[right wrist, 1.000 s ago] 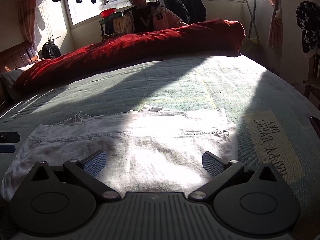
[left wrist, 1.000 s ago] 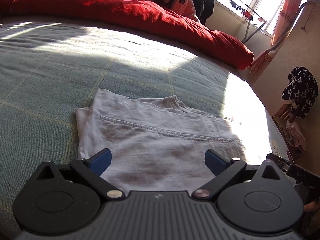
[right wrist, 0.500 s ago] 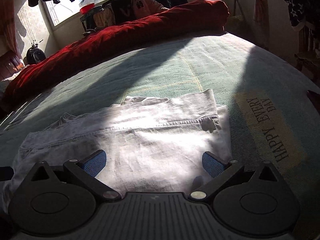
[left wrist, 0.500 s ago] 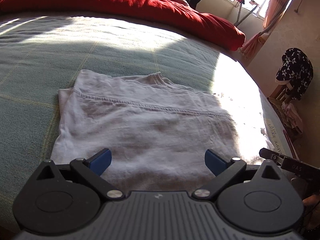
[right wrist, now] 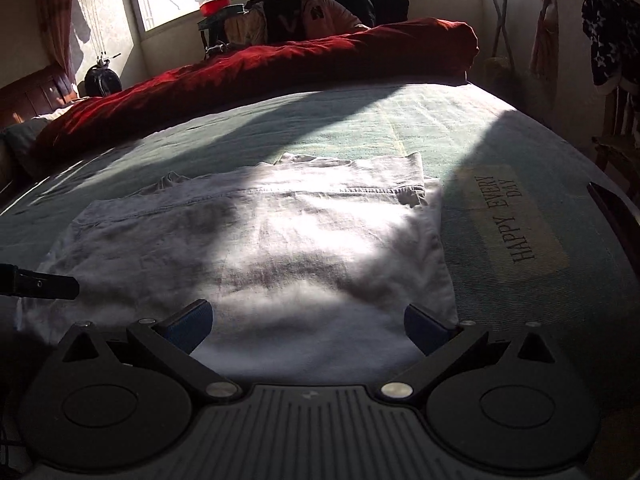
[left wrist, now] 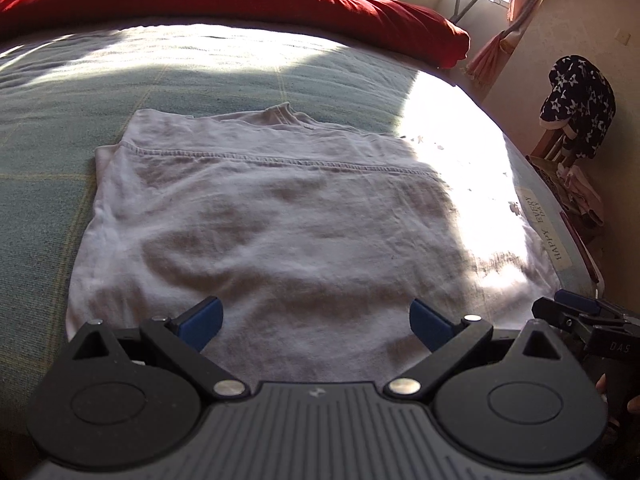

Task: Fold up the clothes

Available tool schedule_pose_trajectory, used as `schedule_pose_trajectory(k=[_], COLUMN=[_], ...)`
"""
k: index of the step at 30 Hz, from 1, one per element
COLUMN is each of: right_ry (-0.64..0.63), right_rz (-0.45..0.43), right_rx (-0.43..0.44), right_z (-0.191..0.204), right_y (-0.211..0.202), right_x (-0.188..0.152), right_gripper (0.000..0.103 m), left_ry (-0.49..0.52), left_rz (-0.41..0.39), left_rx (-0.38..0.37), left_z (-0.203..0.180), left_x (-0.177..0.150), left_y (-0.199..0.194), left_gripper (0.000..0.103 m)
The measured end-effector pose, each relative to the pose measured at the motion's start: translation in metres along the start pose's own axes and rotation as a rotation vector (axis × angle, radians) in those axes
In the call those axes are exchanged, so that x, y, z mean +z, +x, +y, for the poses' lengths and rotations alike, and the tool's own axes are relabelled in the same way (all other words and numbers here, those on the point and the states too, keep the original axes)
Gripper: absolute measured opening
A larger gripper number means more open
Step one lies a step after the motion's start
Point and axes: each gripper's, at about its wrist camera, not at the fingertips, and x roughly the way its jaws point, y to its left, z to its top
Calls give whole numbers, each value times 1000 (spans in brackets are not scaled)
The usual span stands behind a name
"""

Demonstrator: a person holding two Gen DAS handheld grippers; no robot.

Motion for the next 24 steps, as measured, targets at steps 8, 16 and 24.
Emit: schedule_pose_trajectory(k=[8,16,24], right_ry=[71,79,33], right_rz=[29,77,40], right_rx=[26,125,168], right_z=[-11,1,9], right_y=[-6,8,-2], right_x=[-15,-14,-2], right_gripper=[103,103,103], left_ry=[-19,30,23], left_rz=[12,29,18], left_rx=[31,18,25], left_z=[5,-8,-6], left_x=[-5,-7,-4], left_y=[-4,-1,-5], left_gripper=[99,99,99])
